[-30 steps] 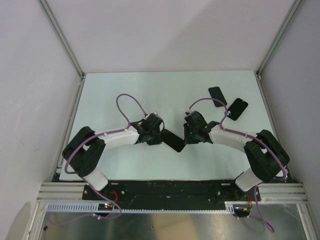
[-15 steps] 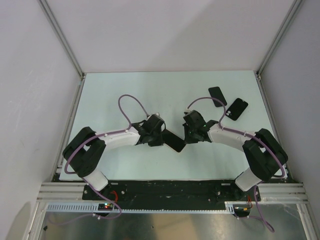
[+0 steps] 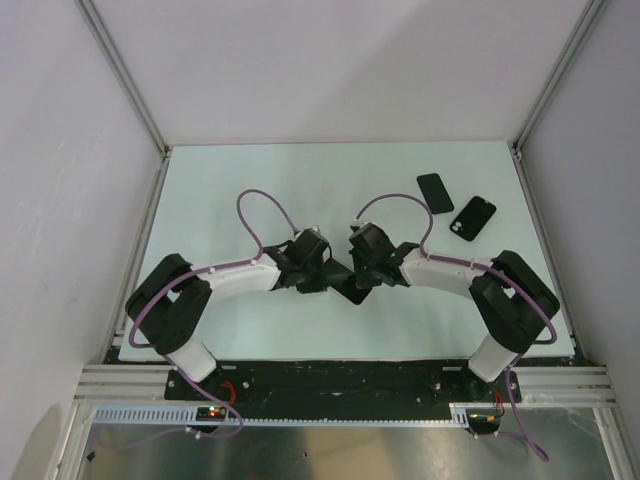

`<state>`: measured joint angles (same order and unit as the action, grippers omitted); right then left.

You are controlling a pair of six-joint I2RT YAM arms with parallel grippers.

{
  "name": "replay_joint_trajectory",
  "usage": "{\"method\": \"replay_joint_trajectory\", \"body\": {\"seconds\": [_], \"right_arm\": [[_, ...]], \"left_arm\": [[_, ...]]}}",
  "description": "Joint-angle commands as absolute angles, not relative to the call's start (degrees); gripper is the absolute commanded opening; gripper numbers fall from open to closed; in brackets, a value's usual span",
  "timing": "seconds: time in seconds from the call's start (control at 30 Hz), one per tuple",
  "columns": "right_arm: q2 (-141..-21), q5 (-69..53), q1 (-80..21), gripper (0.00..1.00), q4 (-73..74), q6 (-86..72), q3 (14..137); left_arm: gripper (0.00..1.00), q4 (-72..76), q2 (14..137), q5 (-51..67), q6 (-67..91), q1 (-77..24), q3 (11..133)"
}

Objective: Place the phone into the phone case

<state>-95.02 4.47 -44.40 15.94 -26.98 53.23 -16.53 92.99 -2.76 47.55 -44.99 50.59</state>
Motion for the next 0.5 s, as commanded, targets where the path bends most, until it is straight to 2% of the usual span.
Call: {"method": "replay_joint_trajectory", "body": {"seconds": [0.0,0.23,0.47], "right_arm": [[-99.39,3.32,-45.94,0.08,21.63,-28.42,50.44],[-93.04,3.05,-45.92,0.15,22.43,-28.09,51.74],[-95.05,2.80,-50.38,0.17,24.59,-26.23,53.94]], "left_arm": [[0.08,-15.05,92.24,-2.83,47.90,-45.24,51.81],[0.09,-15.05,90.92,-2.61,47.80,-45.19,51.39],[0.09,-15.13,88.09,-4.04,48.57,-44.45,49.70]]}}
